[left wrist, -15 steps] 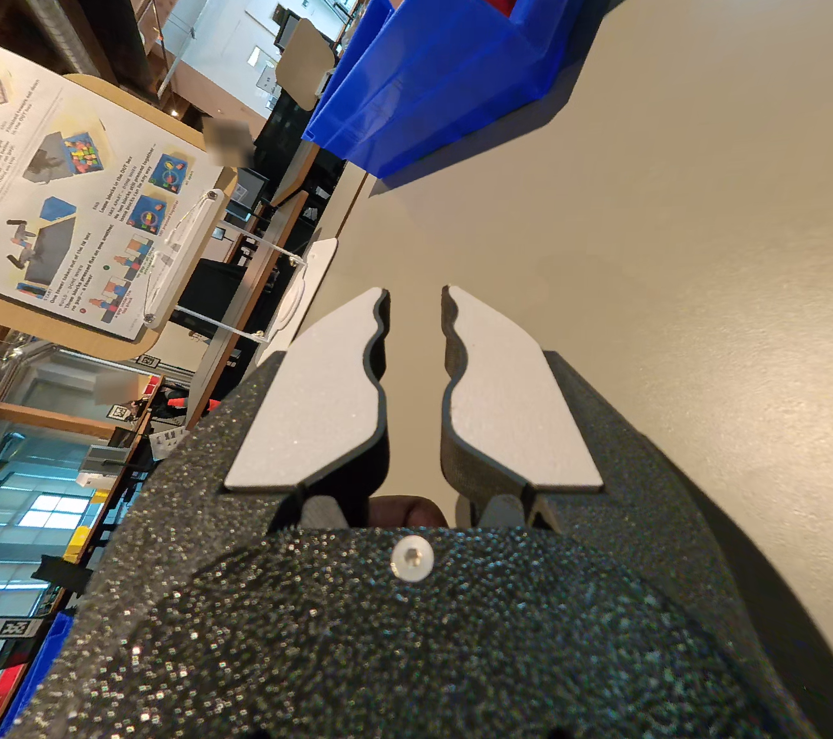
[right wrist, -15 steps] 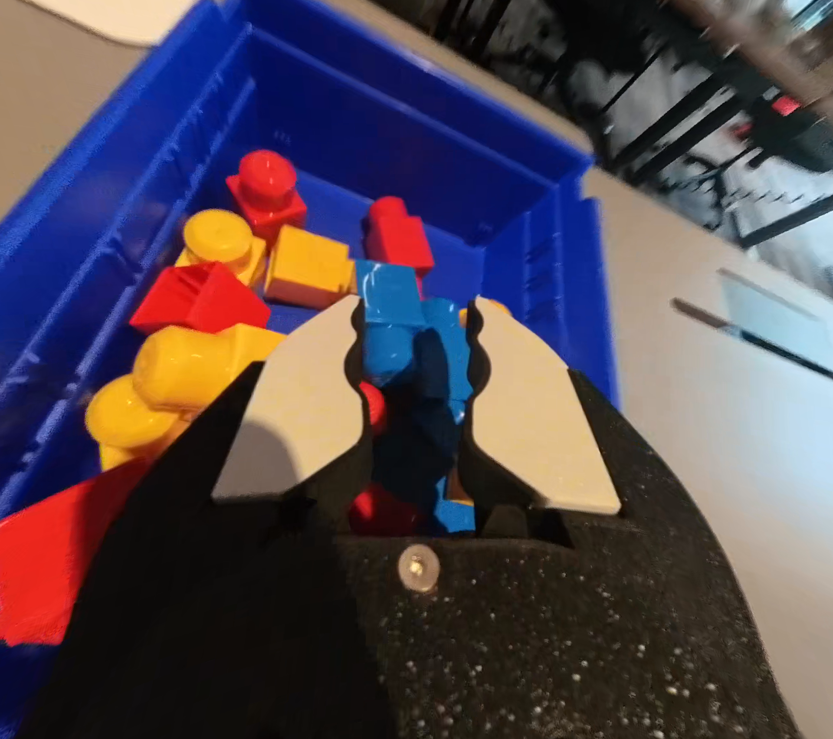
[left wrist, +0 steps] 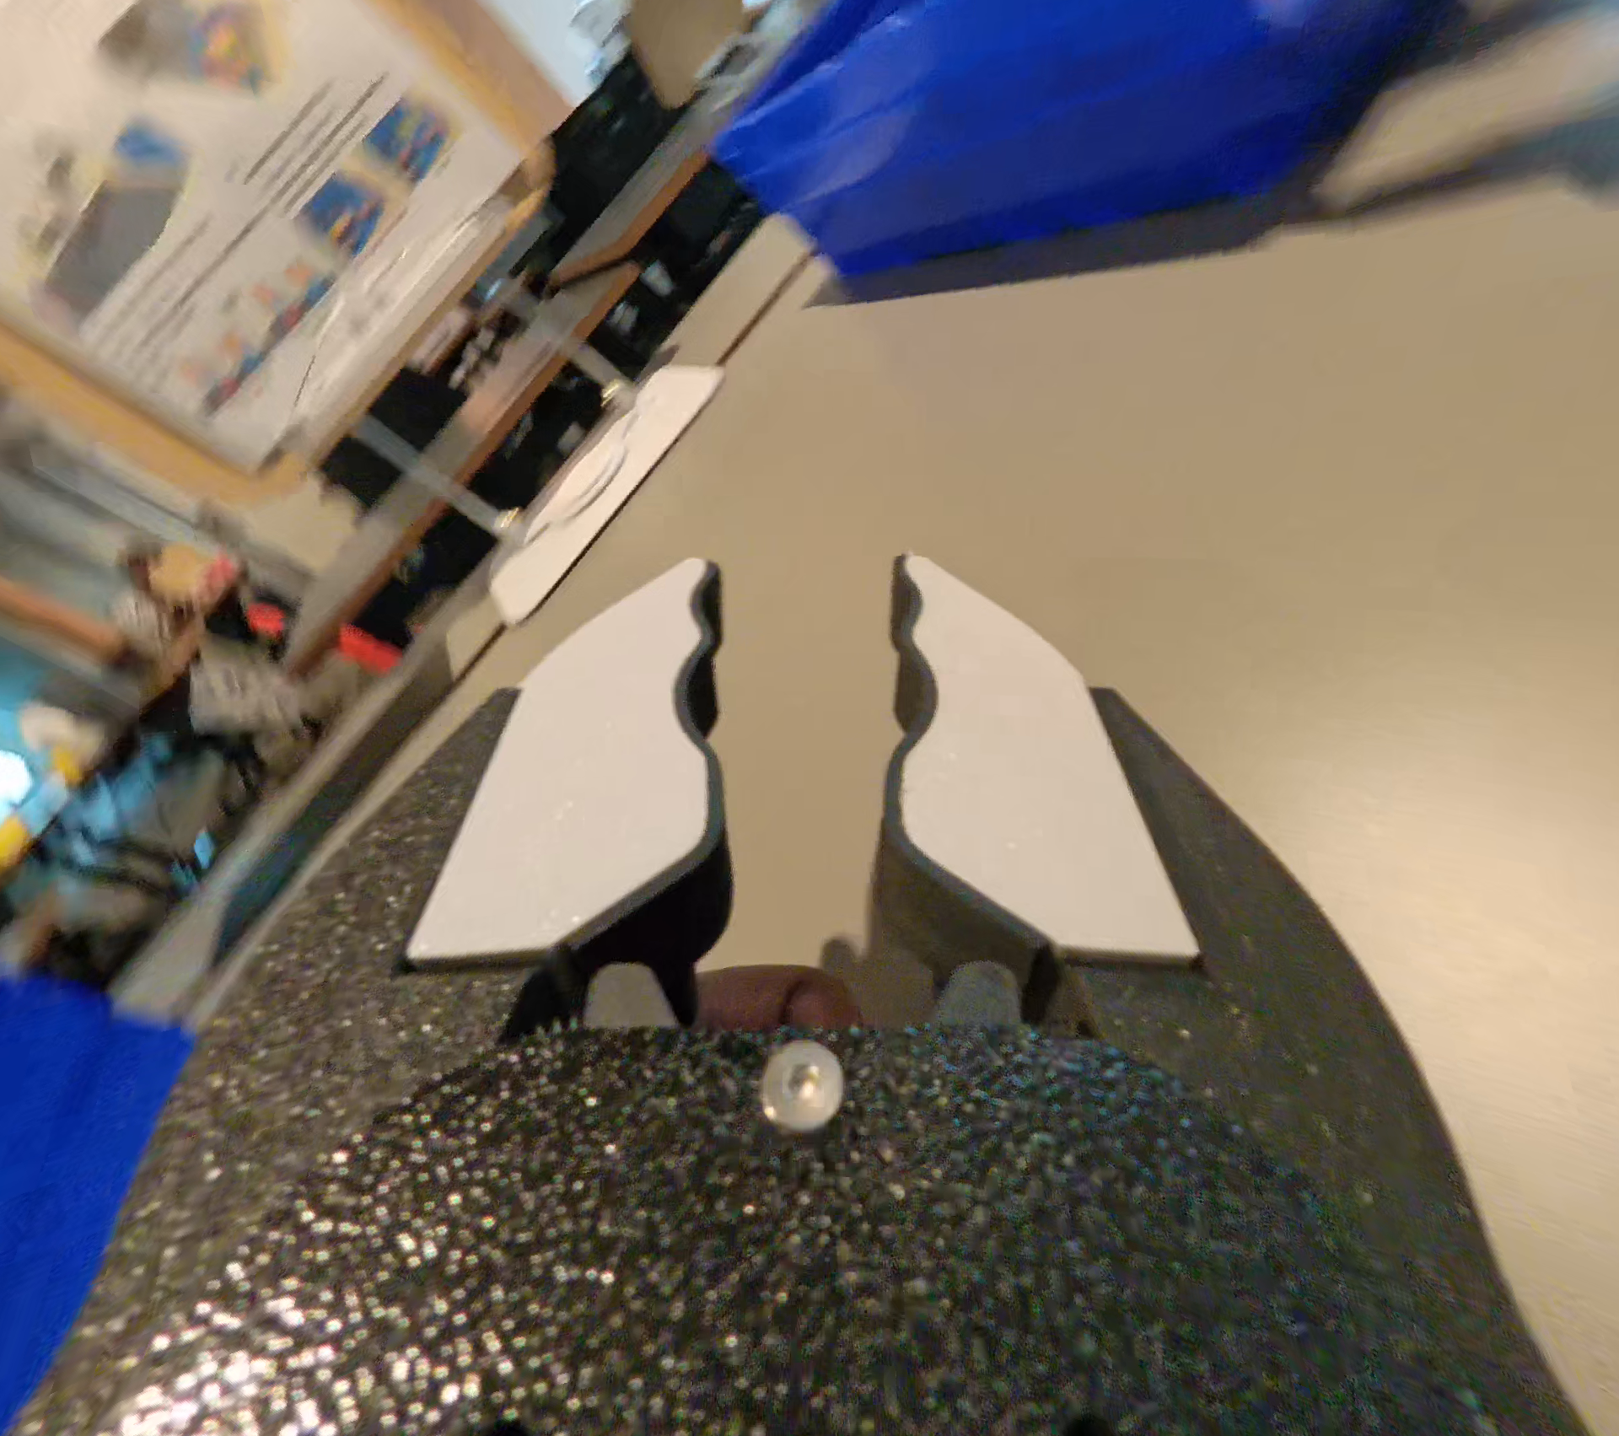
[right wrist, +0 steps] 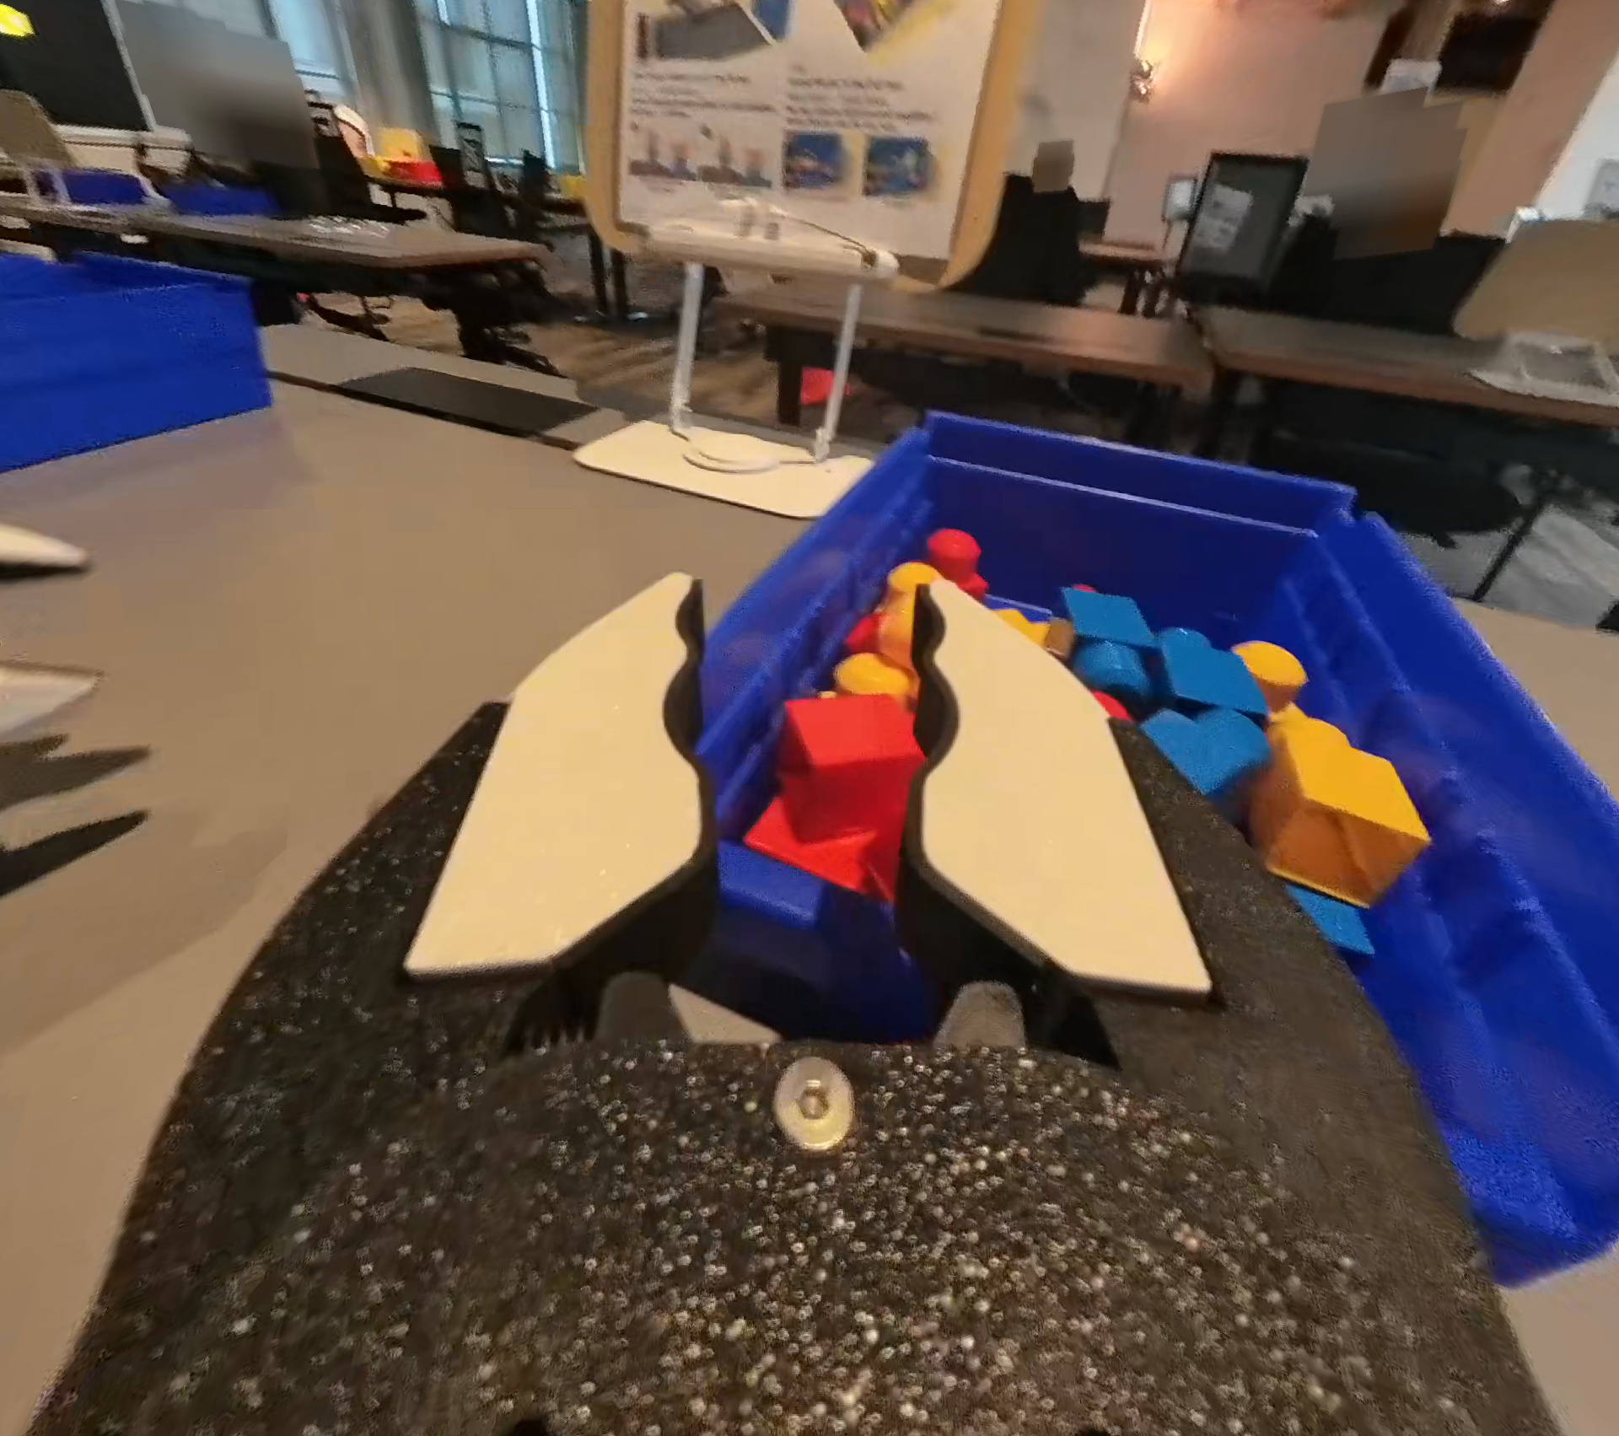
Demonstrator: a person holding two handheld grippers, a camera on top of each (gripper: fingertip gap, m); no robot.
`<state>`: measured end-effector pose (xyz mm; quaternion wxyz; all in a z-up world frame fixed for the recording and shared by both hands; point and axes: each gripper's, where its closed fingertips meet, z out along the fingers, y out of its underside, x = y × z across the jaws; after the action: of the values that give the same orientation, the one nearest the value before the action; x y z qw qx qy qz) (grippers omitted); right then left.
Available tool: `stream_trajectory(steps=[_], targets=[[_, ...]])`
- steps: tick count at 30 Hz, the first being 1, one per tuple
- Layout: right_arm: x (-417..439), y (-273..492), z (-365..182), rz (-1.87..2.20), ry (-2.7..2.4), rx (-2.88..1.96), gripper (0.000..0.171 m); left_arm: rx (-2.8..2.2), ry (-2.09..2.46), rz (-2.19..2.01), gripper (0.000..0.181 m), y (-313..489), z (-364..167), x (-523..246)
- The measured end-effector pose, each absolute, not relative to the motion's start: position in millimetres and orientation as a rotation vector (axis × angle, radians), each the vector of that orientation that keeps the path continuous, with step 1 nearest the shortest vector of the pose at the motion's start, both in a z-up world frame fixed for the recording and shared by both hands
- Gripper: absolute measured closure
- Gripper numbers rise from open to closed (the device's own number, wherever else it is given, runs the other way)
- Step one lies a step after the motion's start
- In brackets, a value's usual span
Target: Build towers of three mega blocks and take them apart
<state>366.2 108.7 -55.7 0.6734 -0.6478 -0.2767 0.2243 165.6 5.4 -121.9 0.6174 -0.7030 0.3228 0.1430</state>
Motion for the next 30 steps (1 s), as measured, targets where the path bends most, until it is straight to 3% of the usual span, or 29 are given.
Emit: stream_trajectory(steps=[8, 13, 22, 30], targets=[[345, 85, -62, 0.462, -0.723, -1.394, 0.131, -1.598, -0.003, 0.452, 0.135, -37, -85, -59], [343, 86, -65, 0.479, -0.724, -1.411, 0.132, -1.602, -0.243, 0.576, 0.128, -74, -90, -169], [341, 85, -71, 0.457, -0.754, -1.427, 0.132, -1.792, -0.280, 0.639, 0.128, -59, -115, -231], [337, 84, -74, 0.429, -0.789, -1.426, 0.133, -1.895, -0.132, 0.667, 0.171, -40, -130, -227]])
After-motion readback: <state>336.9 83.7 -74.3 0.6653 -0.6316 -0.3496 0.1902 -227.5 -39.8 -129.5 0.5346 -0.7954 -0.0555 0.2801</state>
